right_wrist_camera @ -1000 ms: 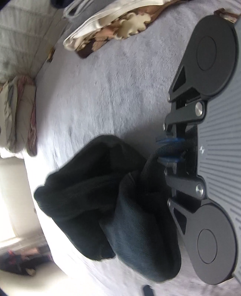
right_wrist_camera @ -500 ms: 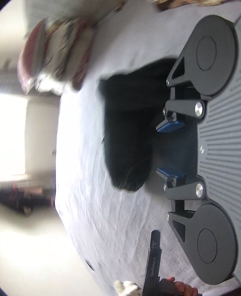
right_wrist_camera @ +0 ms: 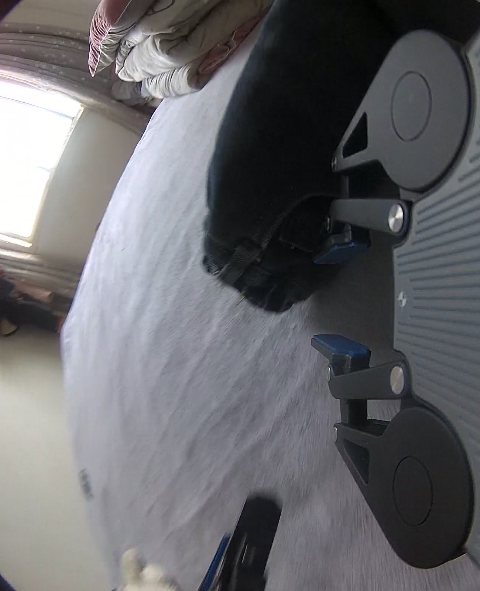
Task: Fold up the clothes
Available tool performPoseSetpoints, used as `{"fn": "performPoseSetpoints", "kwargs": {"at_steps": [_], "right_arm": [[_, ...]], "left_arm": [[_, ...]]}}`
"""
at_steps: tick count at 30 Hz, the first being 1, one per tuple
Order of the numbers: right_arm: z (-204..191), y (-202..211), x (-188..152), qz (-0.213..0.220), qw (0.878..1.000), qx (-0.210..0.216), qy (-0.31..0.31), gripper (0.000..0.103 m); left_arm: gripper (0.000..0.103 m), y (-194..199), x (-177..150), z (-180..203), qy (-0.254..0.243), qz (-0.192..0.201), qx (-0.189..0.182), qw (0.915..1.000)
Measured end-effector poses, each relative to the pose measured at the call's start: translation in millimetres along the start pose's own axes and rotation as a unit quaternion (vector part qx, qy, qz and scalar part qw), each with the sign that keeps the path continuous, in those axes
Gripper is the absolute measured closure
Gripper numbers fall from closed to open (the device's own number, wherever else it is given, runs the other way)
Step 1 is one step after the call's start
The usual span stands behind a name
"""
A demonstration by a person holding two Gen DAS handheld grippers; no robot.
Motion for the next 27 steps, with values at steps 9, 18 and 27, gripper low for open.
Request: {"fn": "performPoseSetpoints", "kwargs": {"at_steps": [9,18,27], "right_arm": [[20.8,-38.5,7.9,-0.011,0.998,-0.057,-0.036,0.077],[20.6,5.7,20.7,-0.013,0.991,0.073,-0.113,0.094],[-16.8,86.9,47.3,0.016,0.976,0.191,-0.104,0.102]], "left_arm": [[0.022,-8.8,0.3,-6.1,0.018,-0.013,-0.006,0.9997],[0.022,-5.2,4.5,-18.1,0.072,-0.014,-0.040,0.9965],[0.024,-3.7,3.8,-21.2,0.139,-0.029,-0.112,0.9835]]}}
Point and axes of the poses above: each gripper's, at about its wrist camera, not at the fingertips, and y roughly against the way its jaws point, z to its right, x to its top, the point moved 7 cm from there along -y, roughly the way its jaws point, and after that the axes turned 2 degrees about -y, right-handed, at the moved point
